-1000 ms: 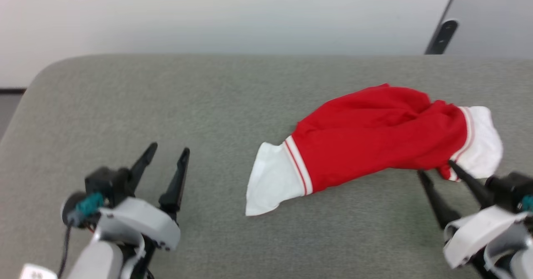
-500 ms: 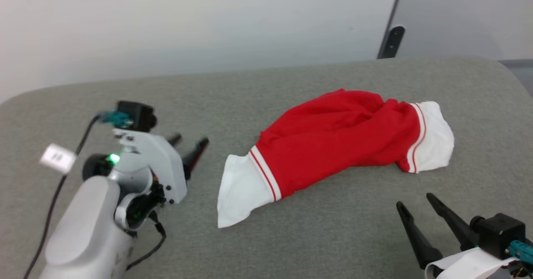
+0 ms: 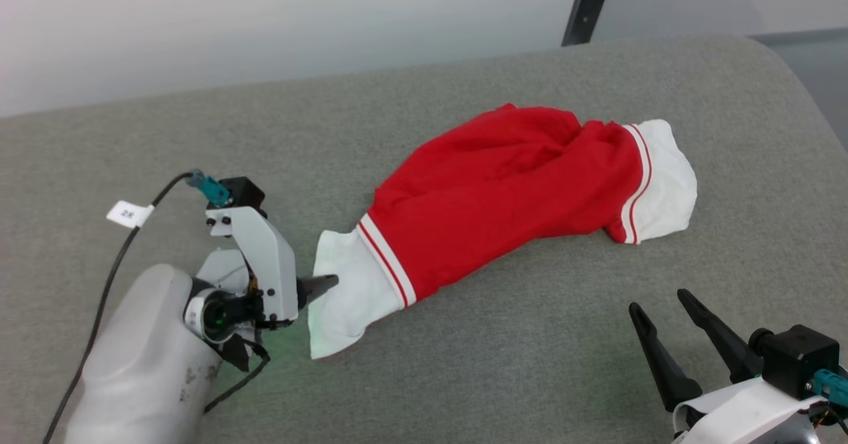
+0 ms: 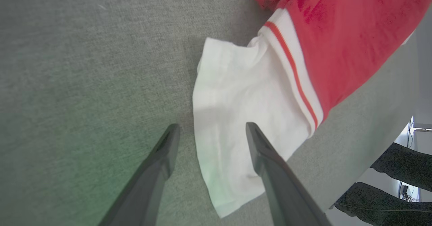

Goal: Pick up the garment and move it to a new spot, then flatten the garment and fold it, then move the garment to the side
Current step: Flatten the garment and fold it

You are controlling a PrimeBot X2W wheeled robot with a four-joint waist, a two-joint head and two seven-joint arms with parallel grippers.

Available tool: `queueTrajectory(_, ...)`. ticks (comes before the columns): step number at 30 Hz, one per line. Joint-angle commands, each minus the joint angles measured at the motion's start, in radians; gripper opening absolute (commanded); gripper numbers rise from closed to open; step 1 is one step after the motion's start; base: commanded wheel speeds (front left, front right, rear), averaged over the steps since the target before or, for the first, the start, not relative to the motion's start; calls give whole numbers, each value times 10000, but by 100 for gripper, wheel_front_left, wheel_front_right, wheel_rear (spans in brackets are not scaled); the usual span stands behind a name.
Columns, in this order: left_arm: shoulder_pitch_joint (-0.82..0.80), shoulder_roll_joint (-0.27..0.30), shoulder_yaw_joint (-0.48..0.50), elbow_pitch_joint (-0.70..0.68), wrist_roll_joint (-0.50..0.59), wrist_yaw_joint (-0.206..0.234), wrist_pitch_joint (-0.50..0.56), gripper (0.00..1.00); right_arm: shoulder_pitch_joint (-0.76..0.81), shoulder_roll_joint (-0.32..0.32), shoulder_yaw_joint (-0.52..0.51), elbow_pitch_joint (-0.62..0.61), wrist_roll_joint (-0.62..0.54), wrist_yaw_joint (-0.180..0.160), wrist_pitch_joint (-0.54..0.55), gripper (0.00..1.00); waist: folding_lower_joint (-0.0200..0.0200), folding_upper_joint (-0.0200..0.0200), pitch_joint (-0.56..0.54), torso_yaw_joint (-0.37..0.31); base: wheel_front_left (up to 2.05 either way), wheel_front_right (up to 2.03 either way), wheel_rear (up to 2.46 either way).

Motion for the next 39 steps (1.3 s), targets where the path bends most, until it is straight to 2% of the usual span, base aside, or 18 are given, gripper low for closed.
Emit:
queueTrajectory(1, -134, -17, -88, 115, -118, -25, 82, 100, -130, 4, -9, 36, 119, -11, -70, 100, 0, -1, 264, -238, 0, 0, 0)
queueTrajectory(11, -297, -230, -518, 846, -942, -26, 564, 100, -400, -29, -48, 152, 195, -11, -157, 100, 0, -1, 573, -401, 0, 0, 0)
queueTrajectory(12, -307, -221, -629, 837, -956, -26, 602, 61, -441, -59, -66, 164, 234, -11, -141, 100, 0, -1, 589, -406, 0, 0, 0)
queueTrajectory(13, -312, -202, -702, 818, -1004, -26, 585, 33, -485, -102, -96, 181, 274, -11, -104, 100, 0, -1, 606, -408, 0, 0, 0)
queueTrajectory(14, -310, -170, -755, 807, -1045, -26, 534, 0, -554, -145, -136, 209, 339, -11, -56, 100, 0, -1, 626, -412, 0, 0, 0)
queueTrajectory(17, -337, -108, -895, 761, -1151, -26, 415, 0, -864, -444, -218, 381, 427, -11, 243, 100, 0, -1, 688, -399, 0, 0, 0)
queueTrajectory(21, -460, -37, -1089, 680, -1295, -25, 195, 0, -1649, -1127, -95, 891, 823, -11, 1253, 100, 0, -1, 783, -302, 0, 0, 0)
queueTrajectory(30, -982, -172, -1768, 463, -1482, -7, -119, 0, -4481, -2707, 56, 3442, 2532, -11, 4642, 100, 0, -1, 1231, 316, 0, 0, 0)
queueTrajectory(34, -1256, -239, -2118, 306, -1564, -7, -216, 0, -5898, -3186, -30, 4829, 2737, -11, 5002, 100, 0, -1, 1570, 686, 0, 0, 0)
queueTrajectory(39, -1505, -253, -2572, 111, -1695, -3, -320, 0, -7322, -3204, 209, 6465, 2932, -9, 5119, 100, 0, -1, 1977, 1096, 0, 0, 0)
